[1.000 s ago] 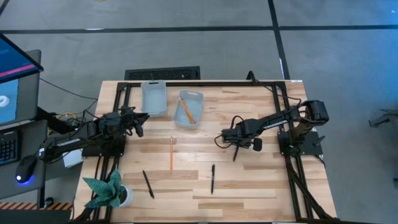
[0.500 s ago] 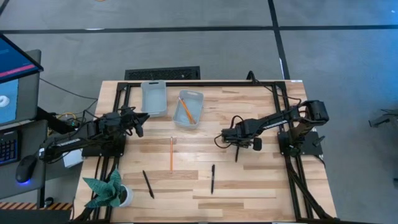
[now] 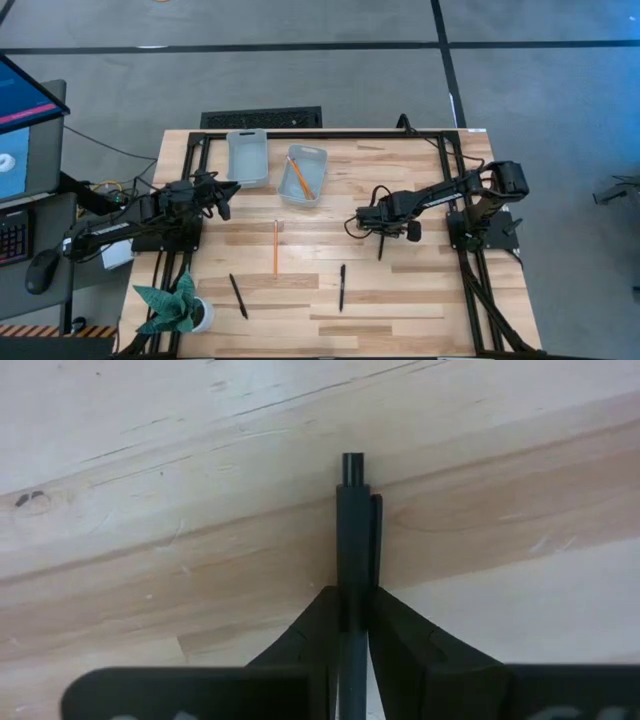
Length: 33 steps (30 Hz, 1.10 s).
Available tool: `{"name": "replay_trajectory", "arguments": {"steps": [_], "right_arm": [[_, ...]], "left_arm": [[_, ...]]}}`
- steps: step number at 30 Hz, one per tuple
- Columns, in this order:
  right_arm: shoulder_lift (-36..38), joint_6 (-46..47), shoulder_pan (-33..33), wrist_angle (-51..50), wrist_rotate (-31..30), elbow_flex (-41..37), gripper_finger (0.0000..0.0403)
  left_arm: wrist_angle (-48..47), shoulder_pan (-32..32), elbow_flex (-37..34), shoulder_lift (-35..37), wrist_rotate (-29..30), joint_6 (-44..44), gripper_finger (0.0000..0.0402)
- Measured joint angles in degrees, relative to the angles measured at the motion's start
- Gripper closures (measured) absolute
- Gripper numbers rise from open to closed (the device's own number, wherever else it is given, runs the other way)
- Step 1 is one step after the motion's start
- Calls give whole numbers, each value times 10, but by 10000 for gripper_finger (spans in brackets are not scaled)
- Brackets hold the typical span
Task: Sort pens & pencils
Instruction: Put the top black pen into the left gray bin
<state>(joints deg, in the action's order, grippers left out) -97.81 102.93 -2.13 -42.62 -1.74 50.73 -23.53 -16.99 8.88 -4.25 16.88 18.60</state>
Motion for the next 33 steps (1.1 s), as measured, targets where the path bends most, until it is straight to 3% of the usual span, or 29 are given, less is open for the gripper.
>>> {"name": "replay_trajectory", "arguments": {"steps": [22,33], "right_arm": [[-2,-82,0,-39,-66,103,336],[-1,-185,20,-85,-137,210,336]], "left_arm": [[2,0,0,0,0,27,329],[14,0,0,0,-16,43,329]]}}
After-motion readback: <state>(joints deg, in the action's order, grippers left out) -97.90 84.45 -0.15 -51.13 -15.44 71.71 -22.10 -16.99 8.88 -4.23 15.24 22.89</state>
